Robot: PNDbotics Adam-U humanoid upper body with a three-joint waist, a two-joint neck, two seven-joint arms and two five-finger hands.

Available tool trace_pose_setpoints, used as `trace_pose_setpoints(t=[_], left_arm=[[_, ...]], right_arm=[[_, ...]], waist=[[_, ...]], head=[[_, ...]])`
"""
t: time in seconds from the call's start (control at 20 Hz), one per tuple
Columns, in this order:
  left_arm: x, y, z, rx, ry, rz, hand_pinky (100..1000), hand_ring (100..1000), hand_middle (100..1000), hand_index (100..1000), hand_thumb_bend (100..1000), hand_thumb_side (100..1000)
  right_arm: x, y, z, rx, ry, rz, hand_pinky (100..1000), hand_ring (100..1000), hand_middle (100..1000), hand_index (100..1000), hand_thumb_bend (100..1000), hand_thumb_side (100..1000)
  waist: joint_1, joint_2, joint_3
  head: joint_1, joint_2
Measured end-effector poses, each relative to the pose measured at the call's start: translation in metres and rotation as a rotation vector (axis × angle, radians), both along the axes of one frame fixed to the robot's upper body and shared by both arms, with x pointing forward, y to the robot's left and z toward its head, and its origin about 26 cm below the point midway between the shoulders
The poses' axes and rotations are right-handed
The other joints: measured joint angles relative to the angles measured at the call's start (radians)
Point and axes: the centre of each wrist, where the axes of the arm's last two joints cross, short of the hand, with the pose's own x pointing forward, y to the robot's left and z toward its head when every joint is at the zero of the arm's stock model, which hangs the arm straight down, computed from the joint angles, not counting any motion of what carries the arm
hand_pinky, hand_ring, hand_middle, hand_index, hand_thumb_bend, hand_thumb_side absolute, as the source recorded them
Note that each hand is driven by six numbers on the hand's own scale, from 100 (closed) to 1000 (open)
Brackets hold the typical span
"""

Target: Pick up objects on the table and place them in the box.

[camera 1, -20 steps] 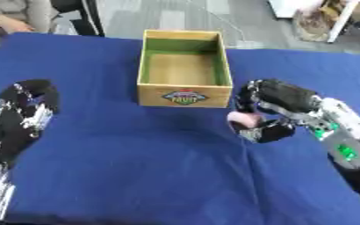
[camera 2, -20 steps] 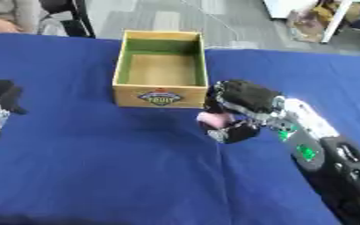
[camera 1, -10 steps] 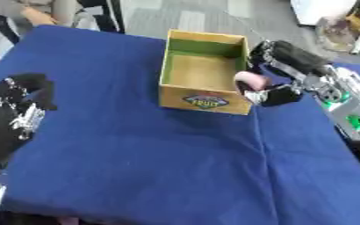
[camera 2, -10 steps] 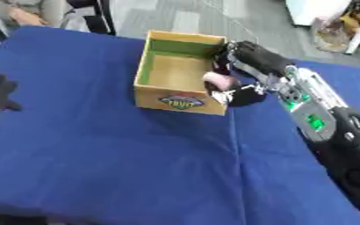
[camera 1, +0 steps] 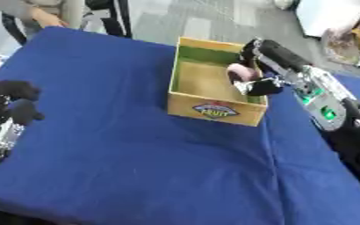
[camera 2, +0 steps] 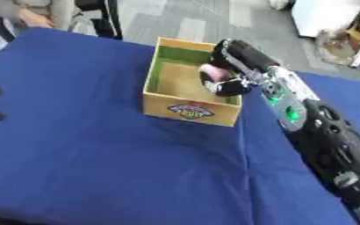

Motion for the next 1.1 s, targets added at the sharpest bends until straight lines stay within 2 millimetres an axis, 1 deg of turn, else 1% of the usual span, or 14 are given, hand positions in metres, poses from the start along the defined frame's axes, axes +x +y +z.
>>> trace_pose_setpoints(t=[0.05, 0.1, 0.15, 0.2, 0.25, 0.3, 0.4, 0.6, 0.85, 1.0, 1.1], left_arm=[[0.000, 0.000, 0.000, 0.001, 0.000, -0.002, 573, 789, 569, 726, 389, 388], [0.000, -0.001, 0.000, 0.001, -0.001, -0.003, 573, 790, 569, 726, 391, 388], [0.000, -0.001, 0.001, 0.001, -0.003, -0.004, 573, 790, 569, 726, 391, 388], [0.000, -0.002, 0.002, 0.002, -0.006, -0.008, 573, 790, 569, 726, 391, 388], [0.000, -0.002, 0.002, 0.002, -0.009, -0.010, 573, 790, 569, 726, 391, 388], [0.000, -0.002, 0.002, 0.003, -0.008, -0.012, 573, 790, 569, 726, 392, 389], [0.000, -0.003, 0.003, 0.003, -0.009, -0.017, 572, 790, 569, 727, 392, 389], [0.000, -0.004, 0.003, 0.004, -0.006, -0.023, 572, 790, 569, 727, 393, 388], [0.000, -0.004, 0.003, 0.003, -0.005, -0.025, 572, 790, 569, 726, 395, 388], [0.000, -0.004, 0.003, 0.003, -0.003, -0.024, 571, 790, 569, 726, 398, 389], [-0.001, -0.003, 0.000, 0.001, 0.005, -0.018, 571, 790, 569, 725, 400, 390]], right_arm=[[0.001, -0.001, -0.002, -0.001, -0.002, -0.005, 177, 572, 319, 432, 100, 228], [0.001, -0.002, -0.003, -0.003, -0.004, -0.008, 681, 909, 786, 851, 100, 362], [0.001, -0.004, -0.004, -0.004, -0.004, -0.014, 742, 939, 835, 871, 100, 378], [0.002, -0.007, -0.005, -0.007, 0.000, -0.027, 742, 939, 835, 871, 100, 378], [0.003, -0.008, -0.007, -0.011, 0.004, -0.039, 823, 986, 902, 915, 100, 382], [0.005, -0.009, -0.008, -0.020, 0.007, -0.049, 846, 1000, 923, 928, 100, 381], [0.007, -0.010, -0.012, -0.046, 0.018, -0.064, 856, 1000, 937, 937, 100, 385], [0.008, -0.009, -0.020, -0.094, 0.041, -0.070, 861, 1000, 944, 942, 100, 376], [0.008, -0.008, -0.023, -0.113, 0.050, -0.060, 855, 1000, 937, 938, 100, 353], [0.006, -0.003, -0.017, -0.099, 0.028, -0.036, 823, 1000, 911, 929, 100, 312], [0.003, 0.002, -0.012, -0.077, 0.008, -0.011, 803, 1000, 893, 920, 100, 275]], waist=[[0.000, 0.000, 0.001], [0.000, 0.000, 0.001], [-0.001, 0.001, 0.004], [-0.002, 0.003, 0.015], [-0.005, 0.005, 0.029], [-0.009, 0.006, 0.032], [-0.012, 0.006, 0.027], [-0.011, 0.006, 0.021], [-0.011, 0.000, 0.011], [-0.010, -0.001, -0.006], [-0.008, -0.005, -0.024]], head=[[-0.001, 0.000], [-0.001, 0.000], [-0.002, -0.002], [-0.007, -0.005], [-0.011, -0.008], [-0.014, -0.009], [-0.018, -0.009], [-0.018, -0.009], [-0.018, -0.009], [-0.014, -0.008], [-0.006, -0.008]])
